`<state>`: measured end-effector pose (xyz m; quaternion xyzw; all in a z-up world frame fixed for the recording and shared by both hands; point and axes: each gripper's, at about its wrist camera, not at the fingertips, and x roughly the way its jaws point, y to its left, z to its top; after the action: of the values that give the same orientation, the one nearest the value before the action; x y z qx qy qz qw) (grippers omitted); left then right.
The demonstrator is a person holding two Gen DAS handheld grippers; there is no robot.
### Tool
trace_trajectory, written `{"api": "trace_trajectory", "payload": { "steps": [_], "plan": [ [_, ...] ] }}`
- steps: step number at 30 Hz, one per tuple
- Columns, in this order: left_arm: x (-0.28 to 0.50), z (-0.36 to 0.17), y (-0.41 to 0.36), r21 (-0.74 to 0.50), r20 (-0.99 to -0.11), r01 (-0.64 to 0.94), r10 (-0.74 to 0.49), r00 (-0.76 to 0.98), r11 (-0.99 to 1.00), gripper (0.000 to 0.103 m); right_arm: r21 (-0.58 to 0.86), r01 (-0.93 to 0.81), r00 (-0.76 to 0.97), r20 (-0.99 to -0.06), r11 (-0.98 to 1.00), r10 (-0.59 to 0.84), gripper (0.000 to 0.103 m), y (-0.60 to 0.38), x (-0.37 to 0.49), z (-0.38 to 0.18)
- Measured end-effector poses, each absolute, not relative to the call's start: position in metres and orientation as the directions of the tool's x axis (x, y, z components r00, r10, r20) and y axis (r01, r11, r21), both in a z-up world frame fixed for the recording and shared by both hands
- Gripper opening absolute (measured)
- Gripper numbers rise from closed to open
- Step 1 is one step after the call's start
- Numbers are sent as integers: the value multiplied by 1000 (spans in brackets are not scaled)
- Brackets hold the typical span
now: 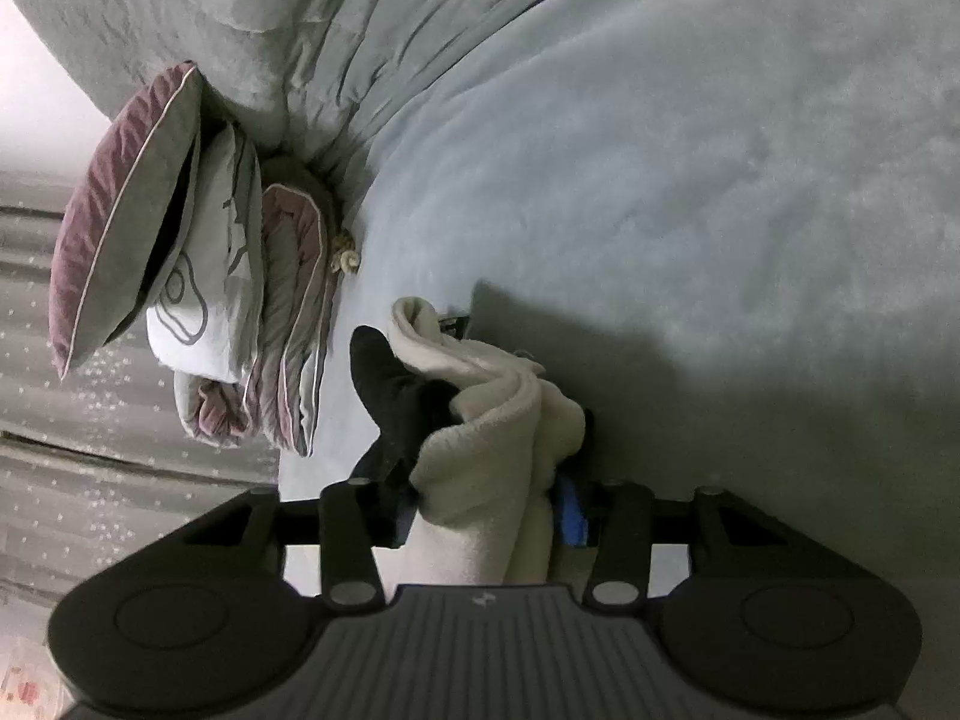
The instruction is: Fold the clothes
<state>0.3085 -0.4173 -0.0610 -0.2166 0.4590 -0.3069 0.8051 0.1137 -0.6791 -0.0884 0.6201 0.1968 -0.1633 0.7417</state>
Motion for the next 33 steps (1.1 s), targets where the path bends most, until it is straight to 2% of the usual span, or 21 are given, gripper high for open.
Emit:
{"api": "trace_trajectory", "payload": {
  "steps": [4, 7, 9, 13, 16, 18, 19, 21, 23, 27, 29, 33],
  "plan": [
    [295, -34, -409, -557, -530, 354, -649, 546, 751, 56, 848, 486, 869, -494, 211, -15, 56, -685, 111, -79],
    [284, -16, -414, -469, -418, 435, -627, 657, 769, 56, 831, 489, 867, -495, 265, -49, 57, -683, 109, -63],
    [278, -13, -426, -412, -379, 493, -636, 672, 766, 53, 810, 512, 857, -506, 286, -99, 58, -677, 105, -54],
    [275, -29, -448, -343, -377, 546, -644, 665, 764, 44, 746, 556, 830, -472, 368, -297, 58, -666, 93, -31],
    [277, -46, -454, -342, -377, 558, -654, 655, 756, 38, 688, 527, 848, -384, 499, -365, 57, -660, 97, -19],
    [276, -59, -454, -339, -371, 572, -665, 649, 747, 28, 645, 417, 909, -313, 641, -277, 49, -655, 113, -18],
    [277, -64, -454, -339, -369, 574, -667, 648, 745, 23, 623, 344, 936, -288, 702, -203, 40, -654, 123, -19],
    [281, -72, -455, -339, -365, 577, -669, 647, 743, 22, 573, 275, 951, -281, 772, -130, 25, -650, 140, -26],
    [285, -80, -451, -342, -366, 576, -670, 646, 742, 22, 475, 279, 939, -317, 835, -134, 21, -643, 156, -36],
    [289, -88, -451, -343, -380, 570, -666, 642, 746, 19, 320, 379, 889, -386, 868, -246, 0, -641, 174, -59],
    [291, -93, -452, -340, -390, 568, -662, 640, 749, 18, 309, 415, 870, -409, 856, -274, 0, -646, 177, -73],
    [294, -96, -450, -357, -392, 565, -668, 633, 744, 18, 306, 422, 873, -393, 854, -290, 0, -647, 175, -77]
  ]
}}
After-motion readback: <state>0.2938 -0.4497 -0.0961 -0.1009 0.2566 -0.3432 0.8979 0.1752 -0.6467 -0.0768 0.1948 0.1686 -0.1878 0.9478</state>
